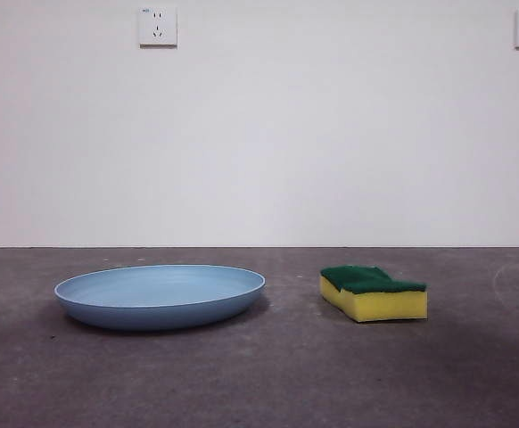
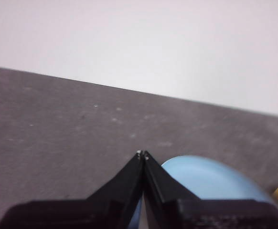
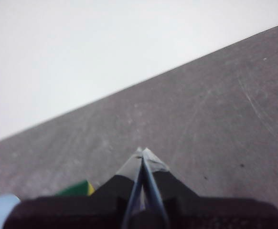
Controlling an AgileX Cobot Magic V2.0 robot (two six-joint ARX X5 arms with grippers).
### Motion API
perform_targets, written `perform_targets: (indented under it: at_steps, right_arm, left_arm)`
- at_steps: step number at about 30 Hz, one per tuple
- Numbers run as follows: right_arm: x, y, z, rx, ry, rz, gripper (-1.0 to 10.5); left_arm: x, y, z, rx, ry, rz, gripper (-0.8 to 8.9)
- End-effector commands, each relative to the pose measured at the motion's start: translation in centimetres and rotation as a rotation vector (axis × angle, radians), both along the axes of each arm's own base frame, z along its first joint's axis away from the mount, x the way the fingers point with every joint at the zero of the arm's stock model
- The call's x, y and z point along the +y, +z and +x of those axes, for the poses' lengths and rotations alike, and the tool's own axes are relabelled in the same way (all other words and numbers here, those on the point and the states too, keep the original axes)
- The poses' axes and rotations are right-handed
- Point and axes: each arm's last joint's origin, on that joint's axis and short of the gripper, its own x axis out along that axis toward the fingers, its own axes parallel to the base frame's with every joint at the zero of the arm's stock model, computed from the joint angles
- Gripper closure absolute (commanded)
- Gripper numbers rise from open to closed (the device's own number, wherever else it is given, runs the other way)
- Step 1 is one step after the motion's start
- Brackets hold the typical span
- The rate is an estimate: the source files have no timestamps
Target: Pick up the plate,pick up the cloth,clean the plate with the cloth
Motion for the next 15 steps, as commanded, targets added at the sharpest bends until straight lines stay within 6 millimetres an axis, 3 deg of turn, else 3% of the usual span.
perform_targets:
  at_steps: [1, 7, 15]
  right_arm:
    - [0.0, 3.1, -0.1, -0.015, 0.002, 0.044, 9.6]
    - [0.3, 9.2, 0.7, 0.049, 0.096, -0.012, 9.6]
    - [0.8, 16.0, 3.3, 0.163, 0.298, -0.118, 9.5]
  left_arm:
    - [0.0, 2.8, -0.3, -0.033, -0.006, -0.065, 8.2]
    - [-0.2, 7.7, 1.0, 0.017, -0.053, -0.048, 8.2]
    - [-0.8, 12.8, 4.9, 0.209, -0.271, -0.025, 8.19]
